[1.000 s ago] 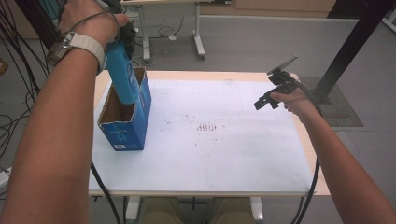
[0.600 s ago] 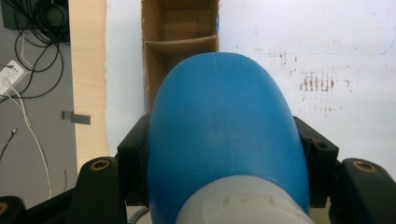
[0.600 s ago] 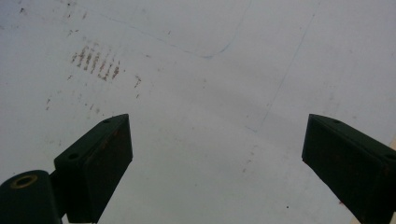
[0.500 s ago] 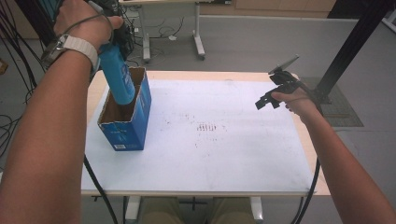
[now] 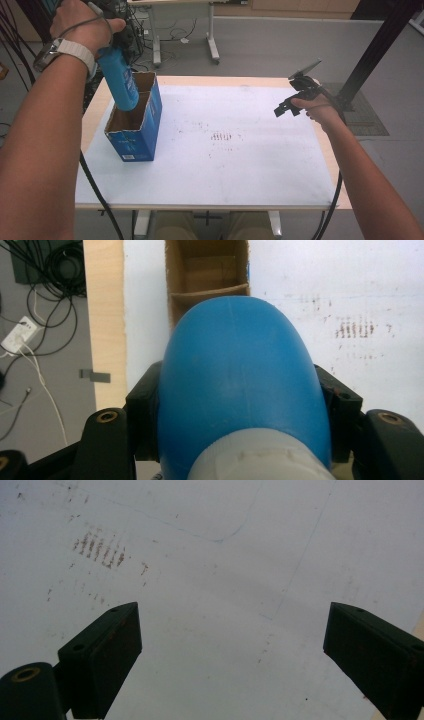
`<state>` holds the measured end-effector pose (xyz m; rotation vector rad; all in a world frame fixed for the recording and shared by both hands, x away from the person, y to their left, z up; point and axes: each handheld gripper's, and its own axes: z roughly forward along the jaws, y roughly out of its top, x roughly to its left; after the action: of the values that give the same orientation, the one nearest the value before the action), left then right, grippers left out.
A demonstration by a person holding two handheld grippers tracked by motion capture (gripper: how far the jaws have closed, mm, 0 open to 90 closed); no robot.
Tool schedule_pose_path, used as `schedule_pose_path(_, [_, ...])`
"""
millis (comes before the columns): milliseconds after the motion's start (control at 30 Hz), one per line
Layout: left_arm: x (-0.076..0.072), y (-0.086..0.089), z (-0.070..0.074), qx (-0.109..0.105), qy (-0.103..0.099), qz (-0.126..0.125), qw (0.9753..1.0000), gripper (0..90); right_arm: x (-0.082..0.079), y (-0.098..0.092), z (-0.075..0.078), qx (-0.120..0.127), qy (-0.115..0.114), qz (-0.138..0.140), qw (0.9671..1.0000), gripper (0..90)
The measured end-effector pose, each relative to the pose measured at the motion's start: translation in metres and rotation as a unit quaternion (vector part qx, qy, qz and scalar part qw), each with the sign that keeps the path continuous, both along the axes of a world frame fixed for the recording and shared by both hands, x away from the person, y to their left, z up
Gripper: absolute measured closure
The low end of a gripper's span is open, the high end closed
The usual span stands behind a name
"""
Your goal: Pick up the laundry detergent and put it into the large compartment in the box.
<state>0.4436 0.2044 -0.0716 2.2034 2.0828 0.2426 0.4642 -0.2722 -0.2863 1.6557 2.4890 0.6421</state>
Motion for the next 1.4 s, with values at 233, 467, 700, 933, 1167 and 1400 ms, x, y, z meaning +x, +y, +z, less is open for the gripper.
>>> schedule_pose_path(233, [0.001,0.005,-0.004,0.007,0.003,-0.013,0.9999,37.1,-0.001,0.000,0.000,-0.001,0.000,-0.004,1.0000,8.4])
schedule_pose_path(467, [0.000,0.009,-0.006,0.011,0.003,-0.024,0.9996,37.1,-0.002,0.000,0.000,0.000,0.000,-0.006,1.0000,8.4])
schedule_pose_path(700, [0.000,0.010,-0.009,0.010,-0.002,-0.028,0.9996,37.1,-0.001,0.001,0.000,-0.002,0.002,-0.005,1.0000,8.4])
schedule_pose_path(933, [0.002,0.009,-0.015,0.007,-0.003,-0.035,0.9994,37.1,0.000,0.004,-0.002,-0.005,0.003,-0.004,1.0000,8.4])
schedule_pose_path(1167, [0.003,0.012,-0.022,0.004,-0.005,-0.036,0.9993,37.1,0.000,0.003,-0.004,-0.003,0.007,-0.007,0.9999,8.4])
schedule_pose_path(1400, [0.005,0.013,-0.031,0.003,-0.003,-0.037,0.9993,37.1,0.001,0.003,-0.006,-0.004,0.007,-0.006,0.9999,8.4])
